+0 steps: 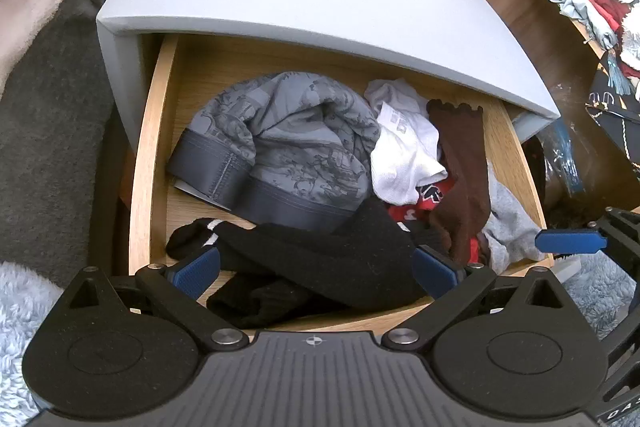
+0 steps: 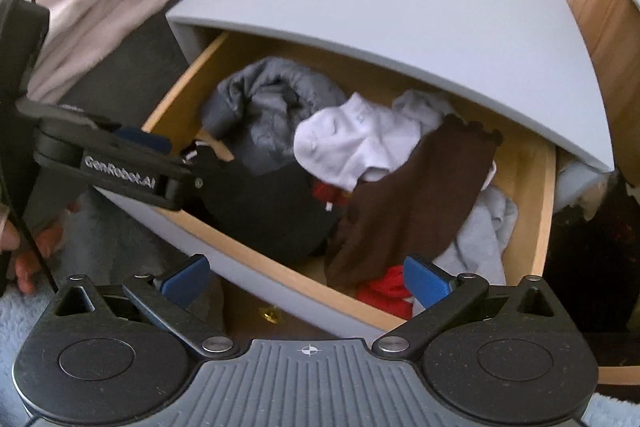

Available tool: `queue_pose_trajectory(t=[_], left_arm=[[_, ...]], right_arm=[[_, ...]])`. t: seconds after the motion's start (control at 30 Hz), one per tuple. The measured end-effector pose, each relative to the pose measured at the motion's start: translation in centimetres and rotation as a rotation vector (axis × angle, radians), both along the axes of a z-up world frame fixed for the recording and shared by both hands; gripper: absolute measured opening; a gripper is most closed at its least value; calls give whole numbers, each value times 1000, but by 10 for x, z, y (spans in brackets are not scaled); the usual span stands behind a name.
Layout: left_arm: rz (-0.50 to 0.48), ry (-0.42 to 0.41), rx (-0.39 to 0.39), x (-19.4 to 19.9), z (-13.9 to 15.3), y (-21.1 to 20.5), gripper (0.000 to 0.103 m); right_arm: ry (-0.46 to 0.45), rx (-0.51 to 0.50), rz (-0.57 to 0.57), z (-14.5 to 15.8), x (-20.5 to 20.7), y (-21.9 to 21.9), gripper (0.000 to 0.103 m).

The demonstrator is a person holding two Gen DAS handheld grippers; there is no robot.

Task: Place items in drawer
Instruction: 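Withdraw the open right gripper from the drawer, then push the drawer front shut with the right gripper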

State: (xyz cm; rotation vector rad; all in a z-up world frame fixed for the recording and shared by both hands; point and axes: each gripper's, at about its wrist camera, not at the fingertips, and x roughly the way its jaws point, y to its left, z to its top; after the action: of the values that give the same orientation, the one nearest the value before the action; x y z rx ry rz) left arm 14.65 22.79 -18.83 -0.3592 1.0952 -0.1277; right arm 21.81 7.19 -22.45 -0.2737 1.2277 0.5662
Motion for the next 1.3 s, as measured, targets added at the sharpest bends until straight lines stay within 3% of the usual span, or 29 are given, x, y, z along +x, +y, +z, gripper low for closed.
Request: queue_pose_trajectory(t=[0.27,0.47,0.7,1.07,1.3], left_arm=[[9,-9,-5,-1,2,1,103],[7,-15,-3,-1,3,1,103],[7,-29,1,-1,4,0,103],[31,-164,26,-12,21,-1,103],[33,-144,37,-14,18,-3,103]], right_arm=[[42,-60,50,-11,-4,5,102],[45,-151,-14,-21,4,2,103],[56,-143,-31,-22,7,-1,103],[66,-119,-47,-34,7,-3,102],[23,-84,-97,-32,7,-8,102]])
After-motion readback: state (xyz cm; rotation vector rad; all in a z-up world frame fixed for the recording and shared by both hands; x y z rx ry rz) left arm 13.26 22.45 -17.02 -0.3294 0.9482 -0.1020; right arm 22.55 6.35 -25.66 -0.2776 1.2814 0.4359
